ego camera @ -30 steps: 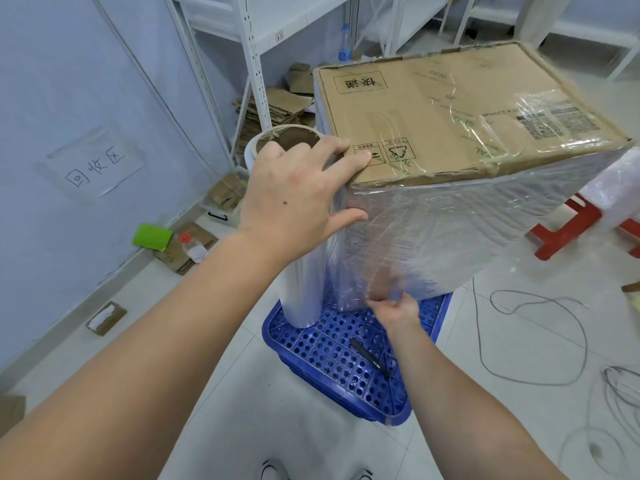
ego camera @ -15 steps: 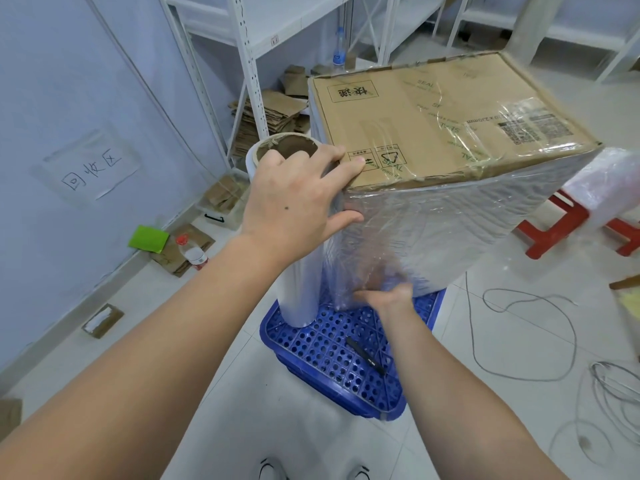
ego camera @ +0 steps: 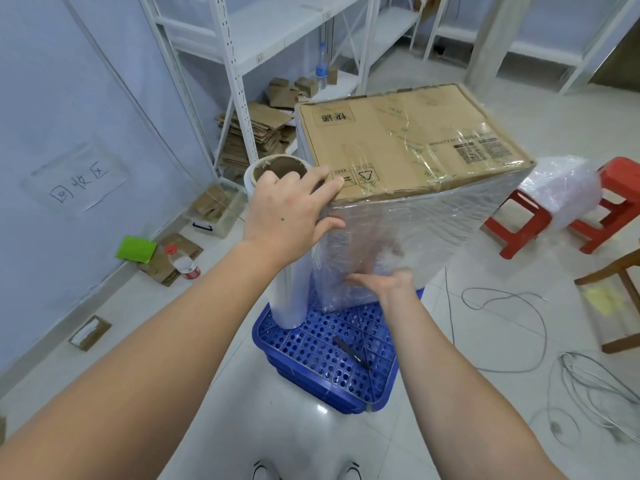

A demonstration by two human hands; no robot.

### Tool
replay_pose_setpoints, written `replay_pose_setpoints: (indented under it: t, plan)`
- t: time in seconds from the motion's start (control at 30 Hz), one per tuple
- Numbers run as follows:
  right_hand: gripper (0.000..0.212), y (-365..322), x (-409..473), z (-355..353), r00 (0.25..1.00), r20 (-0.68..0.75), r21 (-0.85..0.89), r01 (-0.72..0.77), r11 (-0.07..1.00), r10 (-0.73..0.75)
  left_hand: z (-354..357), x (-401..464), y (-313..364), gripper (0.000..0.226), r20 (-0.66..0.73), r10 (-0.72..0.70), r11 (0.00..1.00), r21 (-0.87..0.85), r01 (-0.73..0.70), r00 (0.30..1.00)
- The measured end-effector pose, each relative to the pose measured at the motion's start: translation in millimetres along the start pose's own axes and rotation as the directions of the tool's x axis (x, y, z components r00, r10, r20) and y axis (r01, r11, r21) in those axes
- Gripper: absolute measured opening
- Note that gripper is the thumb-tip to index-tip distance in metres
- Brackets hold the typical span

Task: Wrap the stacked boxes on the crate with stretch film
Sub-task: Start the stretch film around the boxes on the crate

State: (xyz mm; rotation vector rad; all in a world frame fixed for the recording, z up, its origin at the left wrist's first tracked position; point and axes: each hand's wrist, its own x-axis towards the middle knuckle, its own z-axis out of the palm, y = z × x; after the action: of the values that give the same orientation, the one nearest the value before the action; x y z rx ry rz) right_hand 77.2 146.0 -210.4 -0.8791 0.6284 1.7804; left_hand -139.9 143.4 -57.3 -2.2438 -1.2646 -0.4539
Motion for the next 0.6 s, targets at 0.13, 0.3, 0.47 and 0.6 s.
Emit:
replay_pose_setpoints:
  t: [0.13, 0.3, 0.47, 0.6]
  plan:
    - [0.073, 19, -34, -2, 0.977, 0.074, 0.147, 0.186, 0.972, -0.198, -1, 0, 1, 0.063, 0.013, 0.001, 1.0, -0.007, -0.001, 1.0]
    - [0.077, 81, -60, 18, 0.986, 0.032, 0.006, 0.165, 0.986, -0.165, -3, -3, 7, 0.058, 0.018, -0.033, 0.999, -0.011, 0.033, 0.999]
    - [0.075, 29, -63, 46, 1.0, -0.003, 0.001, 0.03, 1.0, -0.03, -4, 0, 8, 0.055, 0.019, -0.041, 0.999, -0.023, 0.042, 0.999]
    - [0.081, -7, -79, 48, 0.999, 0.039, 0.11, 0.015, 0.994, -0.019, -6, 2, 8, 0.055, 0.033, -0.043, 0.999, -0.031, 0.044, 0.999]
